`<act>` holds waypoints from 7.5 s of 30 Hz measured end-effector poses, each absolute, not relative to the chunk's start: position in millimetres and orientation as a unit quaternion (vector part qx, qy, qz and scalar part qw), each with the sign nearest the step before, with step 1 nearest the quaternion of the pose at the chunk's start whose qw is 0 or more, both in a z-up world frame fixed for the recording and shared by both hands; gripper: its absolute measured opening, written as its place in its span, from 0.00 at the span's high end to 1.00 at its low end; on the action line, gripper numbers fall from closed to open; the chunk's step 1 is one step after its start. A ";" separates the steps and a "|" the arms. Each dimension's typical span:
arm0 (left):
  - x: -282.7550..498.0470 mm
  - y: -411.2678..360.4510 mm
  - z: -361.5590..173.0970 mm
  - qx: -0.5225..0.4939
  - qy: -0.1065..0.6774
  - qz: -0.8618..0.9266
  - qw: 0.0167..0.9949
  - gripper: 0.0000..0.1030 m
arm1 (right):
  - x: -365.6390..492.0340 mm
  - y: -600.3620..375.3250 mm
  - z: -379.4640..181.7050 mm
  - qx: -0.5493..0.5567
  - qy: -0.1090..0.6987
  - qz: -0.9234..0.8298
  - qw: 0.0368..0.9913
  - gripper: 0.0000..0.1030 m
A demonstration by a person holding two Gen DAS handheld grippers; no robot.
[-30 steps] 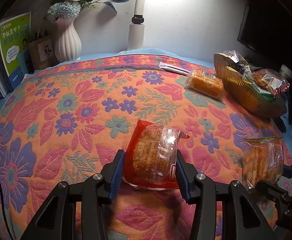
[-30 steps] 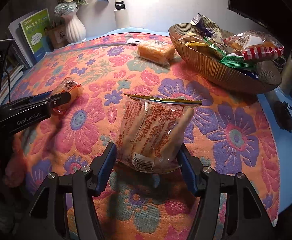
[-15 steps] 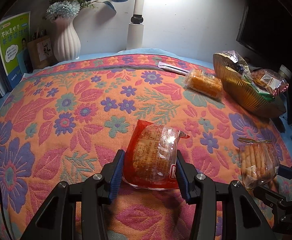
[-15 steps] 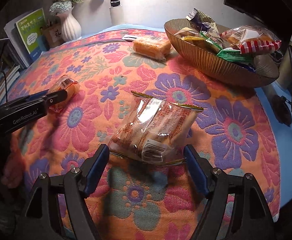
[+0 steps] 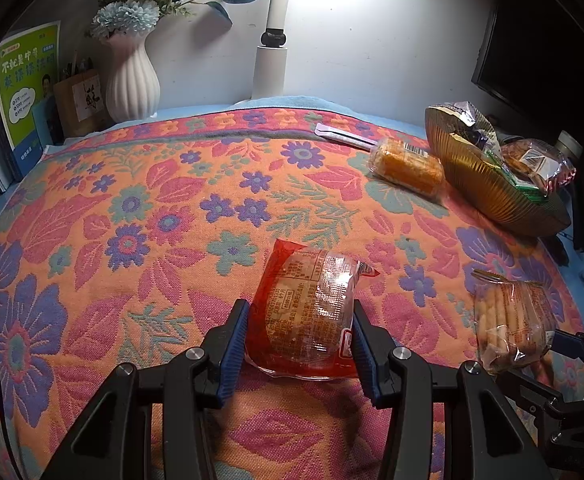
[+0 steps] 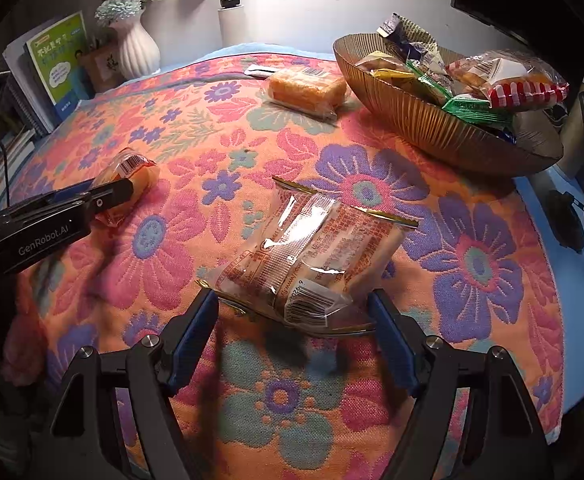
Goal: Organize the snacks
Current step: 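Lift and hold the red bun in the left tool while the right holds the breadstick bag, then carry the bun and breadstick bag into the glass bowl and open both tools, then withdraw both tools toward the pink stick pack and square cake pack, then grasp the pink stick pack with the left tool while the right grasps the square cake pack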
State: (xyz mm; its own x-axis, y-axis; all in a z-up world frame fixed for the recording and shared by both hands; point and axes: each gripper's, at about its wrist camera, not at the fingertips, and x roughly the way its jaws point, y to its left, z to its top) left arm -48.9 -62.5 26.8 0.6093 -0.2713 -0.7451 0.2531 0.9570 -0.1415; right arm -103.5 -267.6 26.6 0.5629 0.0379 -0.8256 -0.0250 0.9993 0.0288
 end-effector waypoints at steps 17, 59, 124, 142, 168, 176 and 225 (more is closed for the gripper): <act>-53.2 -71.2 29.4 0.009 0.414 -0.108 0.904 0.55 | -96.8 -260.6 33.5 -0.015 0.451 0.005 0.892 0.49; -60.1 -89.2 28.0 0.051 0.396 -0.067 0.914 0.55 | -75.4 -308.6 22.5 0.155 0.504 0.030 0.849 0.23; 62.9 -192.2 178.5 0.039 0.314 -0.276 0.907 0.27 | 5.2 -422.1 181.8 0.069 0.312 -0.056 0.946 0.33; 92.7 -97.0 151.7 0.110 0.328 -0.310 0.886 0.39 | -55.9 -282.7 158.9 0.065 0.346 0.045 0.935 0.33; 198.9 -210.3 31.3 0.246 0.399 -0.490 0.735 0.62 | -23.1 -273.3 51.3 0.095 0.427 0.032 0.899 0.33; 175.5 -190.4 25.3 0.261 0.394 -0.503 0.724 0.77 | -17.0 -276.9 49.4 0.109 0.414 0.019 0.904 0.33; 105.7 -24.6 17.4 0.140 0.416 -0.351 0.827 0.81 | 89.7 -237.7 36.6 0.189 0.414 -0.052 0.889 0.25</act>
State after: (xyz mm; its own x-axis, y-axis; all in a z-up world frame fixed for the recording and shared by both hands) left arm 105.7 -24.6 17.4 0.4077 -0.4633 -0.7868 0.6971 0.7145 -0.0595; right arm 89.7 -237.7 36.6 0.6512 0.0644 -0.7562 0.2492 0.9230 0.2932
